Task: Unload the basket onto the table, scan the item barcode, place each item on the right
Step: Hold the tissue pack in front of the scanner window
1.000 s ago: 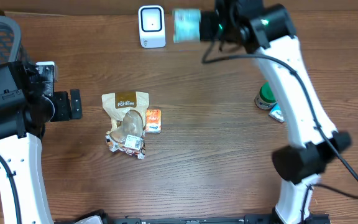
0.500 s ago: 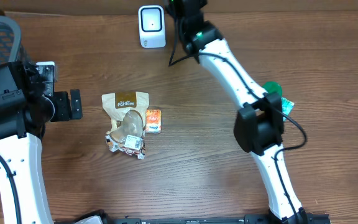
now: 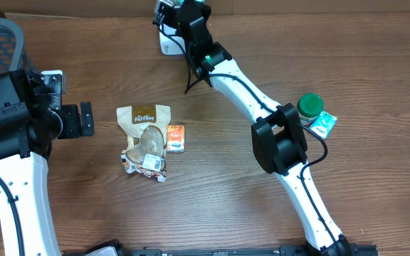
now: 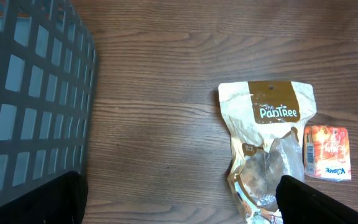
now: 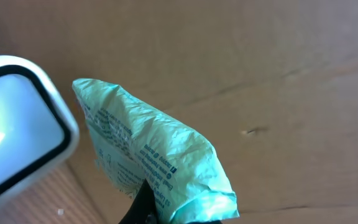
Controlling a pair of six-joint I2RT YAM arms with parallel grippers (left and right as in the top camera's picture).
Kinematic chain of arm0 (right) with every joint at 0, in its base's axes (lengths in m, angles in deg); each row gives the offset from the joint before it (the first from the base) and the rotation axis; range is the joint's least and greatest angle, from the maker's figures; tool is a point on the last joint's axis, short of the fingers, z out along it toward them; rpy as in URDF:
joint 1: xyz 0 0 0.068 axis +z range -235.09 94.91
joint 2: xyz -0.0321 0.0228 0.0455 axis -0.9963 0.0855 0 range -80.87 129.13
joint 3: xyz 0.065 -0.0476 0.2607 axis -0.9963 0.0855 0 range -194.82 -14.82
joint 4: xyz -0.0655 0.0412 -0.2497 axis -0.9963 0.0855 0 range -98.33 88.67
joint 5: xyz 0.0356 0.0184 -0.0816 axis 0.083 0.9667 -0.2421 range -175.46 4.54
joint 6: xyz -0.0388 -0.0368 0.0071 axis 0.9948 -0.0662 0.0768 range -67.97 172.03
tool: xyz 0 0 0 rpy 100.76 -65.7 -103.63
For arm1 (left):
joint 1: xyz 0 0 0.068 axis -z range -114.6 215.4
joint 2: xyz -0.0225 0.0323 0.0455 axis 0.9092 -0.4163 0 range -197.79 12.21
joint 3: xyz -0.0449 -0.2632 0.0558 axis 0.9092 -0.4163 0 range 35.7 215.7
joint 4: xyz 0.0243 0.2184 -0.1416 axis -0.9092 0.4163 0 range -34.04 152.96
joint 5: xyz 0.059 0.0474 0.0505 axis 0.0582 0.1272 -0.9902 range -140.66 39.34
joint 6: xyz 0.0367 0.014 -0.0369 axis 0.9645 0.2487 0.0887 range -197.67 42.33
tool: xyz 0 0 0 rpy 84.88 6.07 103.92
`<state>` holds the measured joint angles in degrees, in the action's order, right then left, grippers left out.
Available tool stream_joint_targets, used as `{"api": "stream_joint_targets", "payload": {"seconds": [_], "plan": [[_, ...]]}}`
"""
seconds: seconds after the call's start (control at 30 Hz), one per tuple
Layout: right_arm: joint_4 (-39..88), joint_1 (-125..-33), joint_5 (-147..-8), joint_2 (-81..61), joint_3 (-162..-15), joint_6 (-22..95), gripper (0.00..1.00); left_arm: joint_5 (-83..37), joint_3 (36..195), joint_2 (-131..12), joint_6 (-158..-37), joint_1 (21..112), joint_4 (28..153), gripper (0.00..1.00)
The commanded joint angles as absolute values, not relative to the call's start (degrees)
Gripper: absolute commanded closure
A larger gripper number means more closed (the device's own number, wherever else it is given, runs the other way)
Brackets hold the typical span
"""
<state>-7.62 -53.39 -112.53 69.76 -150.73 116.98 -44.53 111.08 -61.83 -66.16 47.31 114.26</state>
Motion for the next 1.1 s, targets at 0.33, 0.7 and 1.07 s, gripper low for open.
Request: {"api": "stream_joint_targets", "payload": {"seconds": [0.33, 0.7, 1.07], "plan": [[-4.1, -51.4, -112.2, 69.1, -151.9, 124.8, 0.96, -44.7, 111.7, -61.7, -67.0, 47.3, 114.2, 0.00], [-4.6, -50.7, -112.2, 69.1, -151.9, 125.1, 0.96, -44.7, 111.7, -61.7, -67.0, 47.3, 114.2, 0.01], [-4.8, -50.5, -112.5, 69.1, -151.9, 126.1, 0.96, -44.7, 111.7, -61.7, -67.0, 47.3, 114.2, 0.00]]}}
